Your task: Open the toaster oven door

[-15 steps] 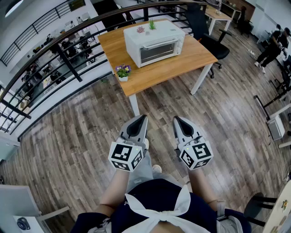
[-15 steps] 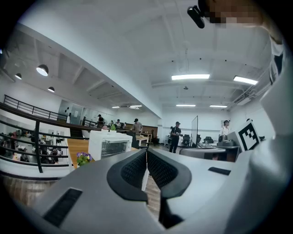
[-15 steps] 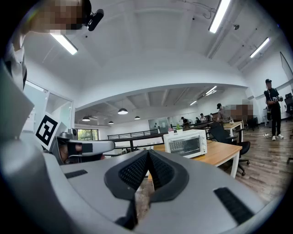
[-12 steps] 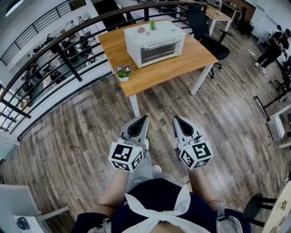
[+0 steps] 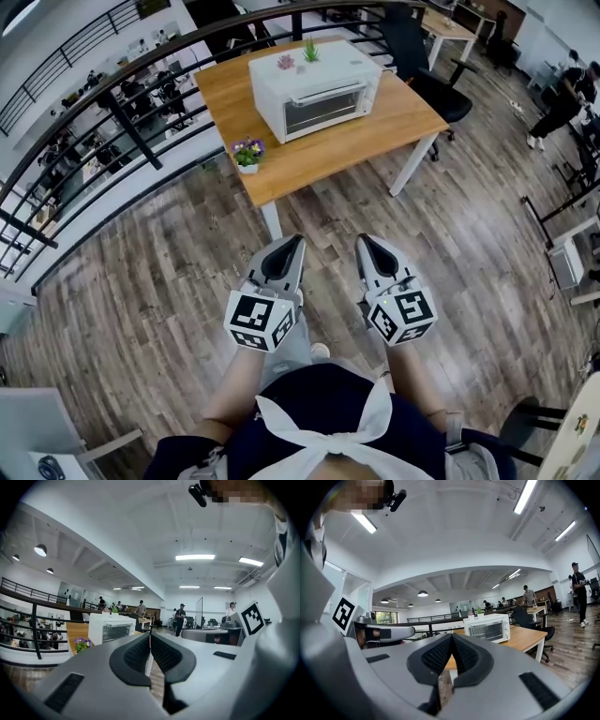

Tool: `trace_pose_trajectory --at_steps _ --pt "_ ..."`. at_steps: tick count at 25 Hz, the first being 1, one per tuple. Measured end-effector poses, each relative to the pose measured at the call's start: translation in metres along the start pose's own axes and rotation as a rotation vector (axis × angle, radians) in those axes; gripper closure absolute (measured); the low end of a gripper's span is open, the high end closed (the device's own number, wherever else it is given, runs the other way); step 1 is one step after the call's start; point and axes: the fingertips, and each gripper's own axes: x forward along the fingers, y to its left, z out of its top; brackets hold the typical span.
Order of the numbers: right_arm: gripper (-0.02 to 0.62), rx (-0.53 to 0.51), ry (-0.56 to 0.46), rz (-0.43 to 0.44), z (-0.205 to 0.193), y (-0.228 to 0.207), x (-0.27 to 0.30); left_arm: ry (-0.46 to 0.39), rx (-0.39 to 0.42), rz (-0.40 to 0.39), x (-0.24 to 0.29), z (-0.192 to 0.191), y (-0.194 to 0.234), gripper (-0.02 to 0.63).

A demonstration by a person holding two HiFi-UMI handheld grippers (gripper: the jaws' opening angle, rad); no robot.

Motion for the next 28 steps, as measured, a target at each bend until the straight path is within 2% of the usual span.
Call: trace_pose_trajectory --at_steps 6,8,10,13,16,20,28 --pt "0.587 -0.020 -0.008 -0.005 0.010 -0.018 0.033 -0.004 0.011 -0.002 0.032 0.011 0.025 0.580" --pt "0.555 -0.021 -0.007 0.002 0.014 -0.025 0.048 -0.010 0.027 0.002 0.045 0.017 0.036 0.571" --pt "0.529 -0.024 -0.004 0.010 0.018 -0.032 0.063 -0.008 0.043 -0.004 0.059 0.021 0.045 0.451" --pt "0.471 -0.038 0.004 0.021 0.023 -0.041 0.081 -0.003 0.065 -0.005 0.078 0.025 0.061 0.389" --pt "0.431 -0.084 0.008 0.027 0.032 -0.046 0.095 0.006 0.078 -0.023 0.093 0.032 0.074 0.373" --pt "0.410 -0.159 0.013 0.014 0.042 -0.053 0.113 0.035 0.089 -0.042 0.112 0.035 0.095 0.352" --pt "0.407 -0.202 0.052 -0.039 0.043 -0.073 0.152 0.073 0.112 -0.063 0.144 0.037 0.132 0.345"
